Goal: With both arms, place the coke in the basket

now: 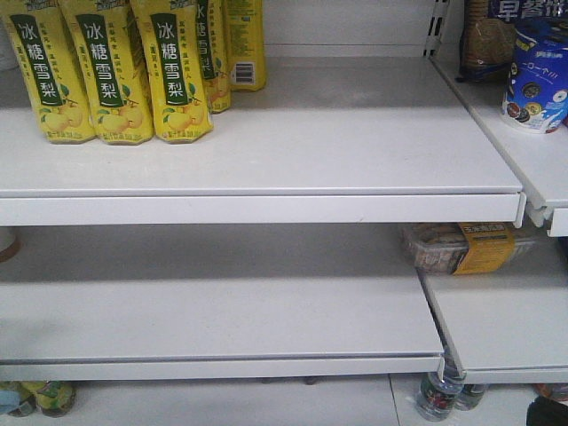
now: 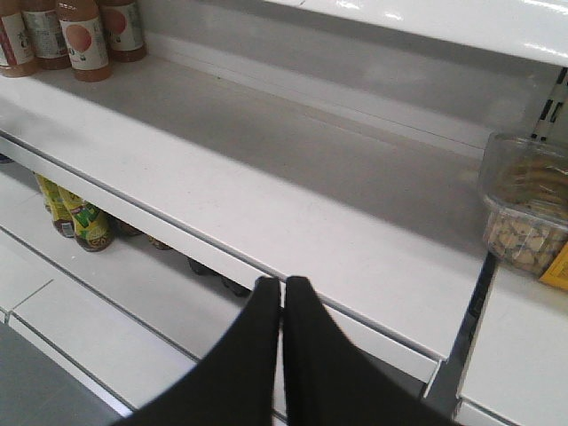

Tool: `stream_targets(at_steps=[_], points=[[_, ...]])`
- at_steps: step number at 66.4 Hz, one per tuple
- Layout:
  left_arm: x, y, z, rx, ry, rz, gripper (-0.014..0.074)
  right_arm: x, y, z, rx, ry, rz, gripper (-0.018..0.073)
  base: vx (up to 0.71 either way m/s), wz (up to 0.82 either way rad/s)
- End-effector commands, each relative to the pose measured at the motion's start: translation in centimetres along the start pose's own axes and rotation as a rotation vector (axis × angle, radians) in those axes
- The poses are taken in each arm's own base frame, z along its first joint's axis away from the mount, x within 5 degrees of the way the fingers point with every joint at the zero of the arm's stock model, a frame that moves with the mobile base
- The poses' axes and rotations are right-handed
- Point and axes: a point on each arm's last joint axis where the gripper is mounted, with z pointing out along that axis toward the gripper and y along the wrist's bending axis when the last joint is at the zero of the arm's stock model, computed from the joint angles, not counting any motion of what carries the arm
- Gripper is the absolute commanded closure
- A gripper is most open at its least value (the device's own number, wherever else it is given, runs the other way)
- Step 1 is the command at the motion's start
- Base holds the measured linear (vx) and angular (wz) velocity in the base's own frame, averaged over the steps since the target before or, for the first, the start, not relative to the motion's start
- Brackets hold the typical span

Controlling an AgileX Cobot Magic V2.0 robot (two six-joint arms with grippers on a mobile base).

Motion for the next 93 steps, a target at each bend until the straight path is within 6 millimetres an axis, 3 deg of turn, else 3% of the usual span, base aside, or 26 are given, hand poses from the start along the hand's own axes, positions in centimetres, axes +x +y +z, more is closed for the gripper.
stream_targets(at_steps=[1, 24, 93], points=[[-1.73, -0.67, -0.37, 0.061, -0.188, 0.126, 0.0602, -1.36, -0.13, -0.28, 0.014, -0.083, 0.0, 0.0564, 0.0, 0.0], [-2.7, -1.16, -0.66, 0.105, -0.304, 0.154, 0.0602, -1.36, -0.13, -0.28, 0.014, -0.083, 0.0, 0.0564, 0.0, 0.0], [-2.69, -1.15, -0.64, 0.104, -0.302, 0.153, 0.0602, -1.36, -0.13, -0.28, 0.014, -0.083, 0.0, 0.0564, 0.0, 0.0]])
